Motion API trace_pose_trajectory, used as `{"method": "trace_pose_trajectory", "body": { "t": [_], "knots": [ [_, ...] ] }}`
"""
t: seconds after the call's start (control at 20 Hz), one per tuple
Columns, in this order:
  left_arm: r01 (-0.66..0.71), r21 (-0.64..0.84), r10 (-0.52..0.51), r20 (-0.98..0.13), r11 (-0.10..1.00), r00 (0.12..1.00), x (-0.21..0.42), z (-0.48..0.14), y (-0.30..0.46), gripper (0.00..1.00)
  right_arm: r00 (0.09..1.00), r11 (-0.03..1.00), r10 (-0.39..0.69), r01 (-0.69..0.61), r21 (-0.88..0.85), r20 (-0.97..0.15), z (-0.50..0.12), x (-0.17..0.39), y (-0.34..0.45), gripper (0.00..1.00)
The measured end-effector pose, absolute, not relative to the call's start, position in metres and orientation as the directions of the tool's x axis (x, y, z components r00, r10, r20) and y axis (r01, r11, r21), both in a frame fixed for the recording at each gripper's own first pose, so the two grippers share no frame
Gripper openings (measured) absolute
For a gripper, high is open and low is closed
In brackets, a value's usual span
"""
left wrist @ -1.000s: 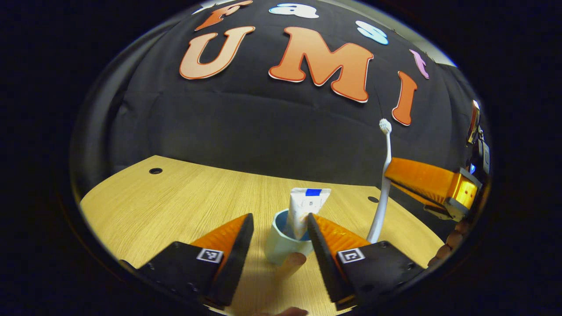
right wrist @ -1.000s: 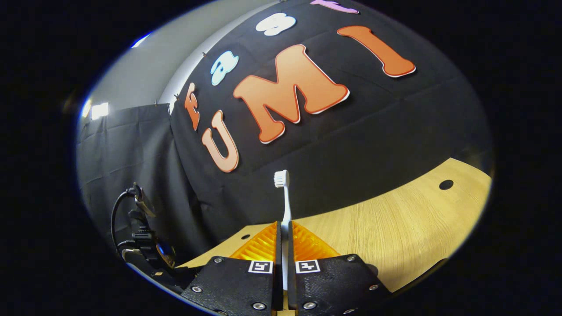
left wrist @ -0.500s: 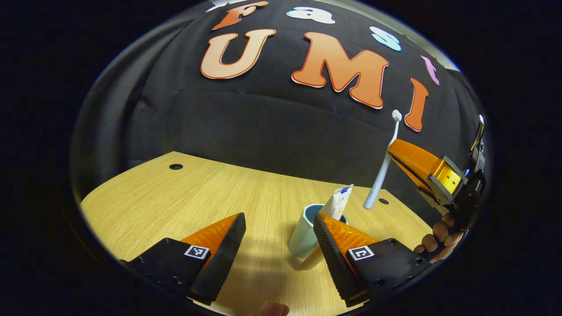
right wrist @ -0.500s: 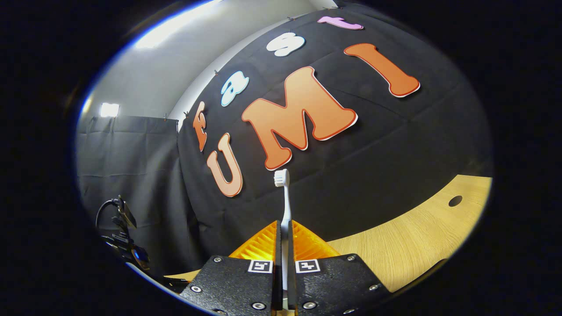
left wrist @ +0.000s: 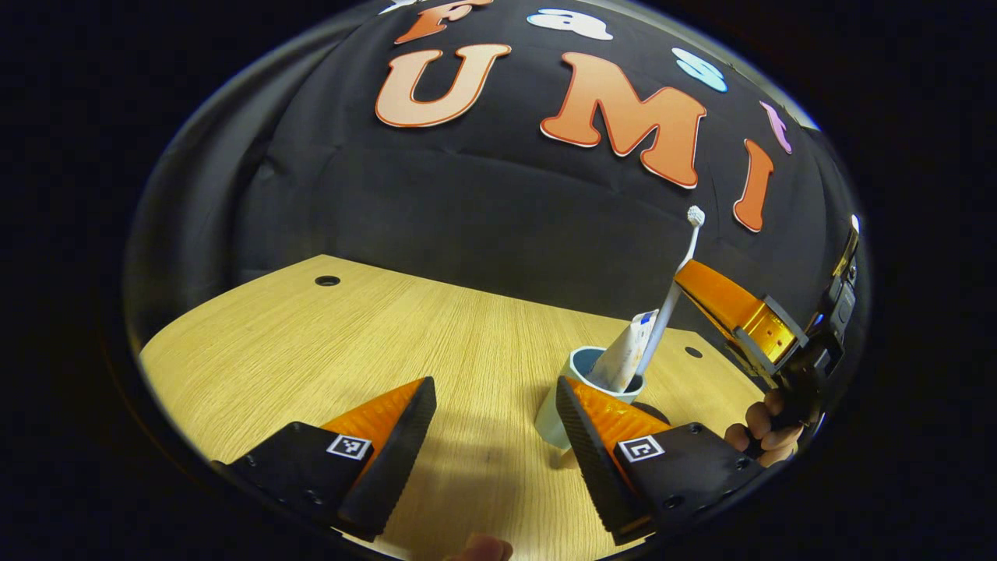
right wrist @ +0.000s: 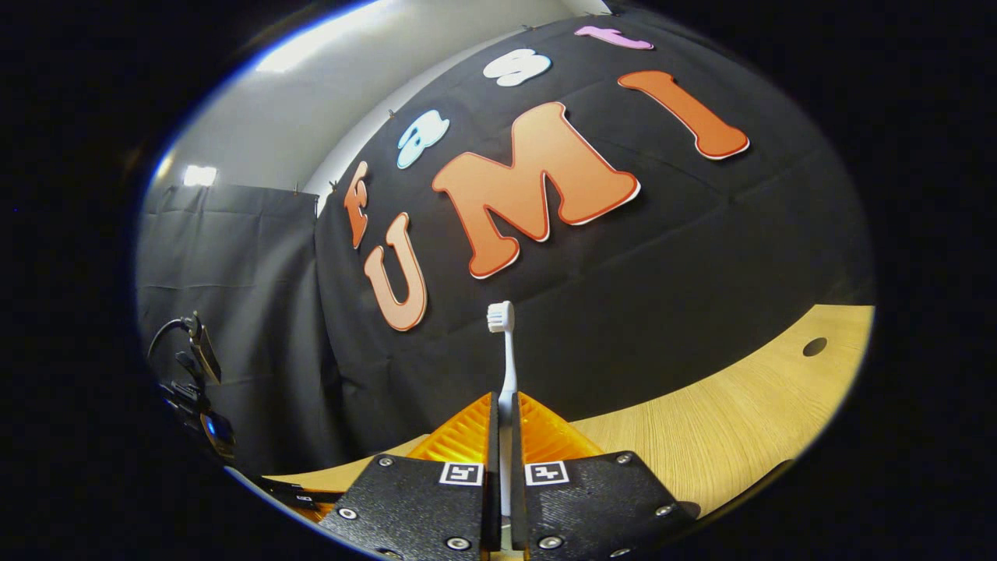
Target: Put the toothbrush and toothpaste on the desktop into the cup, then pick up the cup and place it on the coaster on the desktop.
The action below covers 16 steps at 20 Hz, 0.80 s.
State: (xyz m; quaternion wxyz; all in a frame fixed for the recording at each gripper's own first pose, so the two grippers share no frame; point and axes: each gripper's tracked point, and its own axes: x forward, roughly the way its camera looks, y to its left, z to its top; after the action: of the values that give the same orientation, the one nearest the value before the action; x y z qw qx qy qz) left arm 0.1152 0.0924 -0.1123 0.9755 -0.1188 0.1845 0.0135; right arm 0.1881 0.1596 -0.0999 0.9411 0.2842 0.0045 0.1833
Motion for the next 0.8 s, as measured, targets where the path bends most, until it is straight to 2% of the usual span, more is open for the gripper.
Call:
{"method": "trace_pose_trajectory", "body": {
  "t": [0.2,0.55,0.65,0.7,0.75,0.8],
  "knots": [
    [-0.005,-0.25,-0.084,-0.346,0.968,0.934,0.115,-0.105,0.075,0.99,0.921,0.778,0.387,-0.348,0.523,0.037,-0.113,0.18,0.165,0.06],
    [0.112,-0.321,-0.249,-0.428,0.941,0.869,0.117,-0.096,0.043,0.99,0.9,0.796,0.436,-0.375,0.475,-0.021,-0.119,0.16,0.166,0.1],
    [0.134,-0.323,-0.278,-0.454,0.937,0.846,0.116,-0.091,0.042,0.99,0.891,0.795,0.453,-0.392,0.463,-0.024,-0.114,0.154,0.162,0.17],
    [0.147,-0.318,-0.289,-0.465,0.937,0.837,0.117,-0.086,0.04,0.95,0.886,0.795,0.463,-0.403,0.453,-0.025,-0.112,0.15,0.162,0.24],
    [0.156,-0.304,-0.294,-0.484,0.94,0.824,0.117,-0.082,0.038,0.99,0.883,0.799,0.469,-0.41,0.44,-0.028,-0.11,0.146,0.159,0.28],
    [0.171,-0.287,-0.299,-0.499,0.943,0.813,0.117,-0.077,0.037,0.95,0.881,0.804,0.472,-0.416,0.426,-0.03,-0.109,0.143,0.156,0.36]
  ]
}}
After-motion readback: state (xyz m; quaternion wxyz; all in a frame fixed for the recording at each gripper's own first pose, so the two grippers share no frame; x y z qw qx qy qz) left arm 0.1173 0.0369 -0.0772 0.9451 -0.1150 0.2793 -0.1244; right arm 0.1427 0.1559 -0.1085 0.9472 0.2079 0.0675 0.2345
